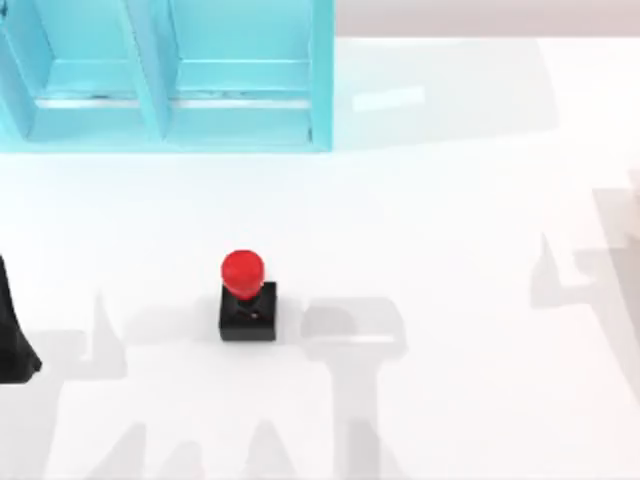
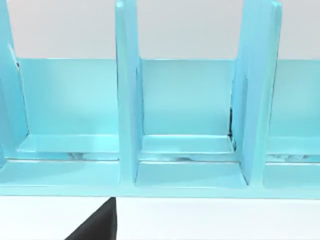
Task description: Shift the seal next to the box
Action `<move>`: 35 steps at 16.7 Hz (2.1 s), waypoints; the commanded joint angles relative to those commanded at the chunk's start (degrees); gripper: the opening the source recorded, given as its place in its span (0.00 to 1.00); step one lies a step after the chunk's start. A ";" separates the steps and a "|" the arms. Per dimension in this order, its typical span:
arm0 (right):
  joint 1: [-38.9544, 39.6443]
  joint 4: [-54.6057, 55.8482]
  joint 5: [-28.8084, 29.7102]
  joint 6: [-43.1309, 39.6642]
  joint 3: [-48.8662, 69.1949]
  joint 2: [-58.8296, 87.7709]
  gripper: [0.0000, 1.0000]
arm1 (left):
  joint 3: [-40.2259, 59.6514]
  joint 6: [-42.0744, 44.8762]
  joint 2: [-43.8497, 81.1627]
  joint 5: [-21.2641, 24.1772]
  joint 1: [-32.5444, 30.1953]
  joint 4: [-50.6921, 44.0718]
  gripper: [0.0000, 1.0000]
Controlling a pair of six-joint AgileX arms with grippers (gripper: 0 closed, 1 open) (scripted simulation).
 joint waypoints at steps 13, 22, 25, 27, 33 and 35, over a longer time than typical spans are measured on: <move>27.04 -46.83 7.09 24.24 82.33 72.80 1.00 | 0.00 0.00 0.00 0.00 0.00 0.00 1.00; 36.88 -71.77 5.30 38.58 117.98 110.42 1.00 | 0.00 0.00 0.00 0.00 0.00 0.00 1.00; 38.31 -76.46 4.37 41.57 124.39 117.51 1.00 | 0.00 0.00 0.00 0.00 0.00 0.00 1.00; 38.84 -78.34 3.94 42.78 127.12 120.35 1.00 | 0.00 0.00 0.00 0.00 0.00 0.00 1.00; 39.09 -79.28 3.71 43.40 128.42 121.78 1.00 | 0.00 0.00 0.00 0.00 0.00 0.00 1.00; 38.77 -79.21 3.76 43.33 128.47 121.97 1.00 | 0.00 0.00 0.00 0.00 0.00 0.00 1.00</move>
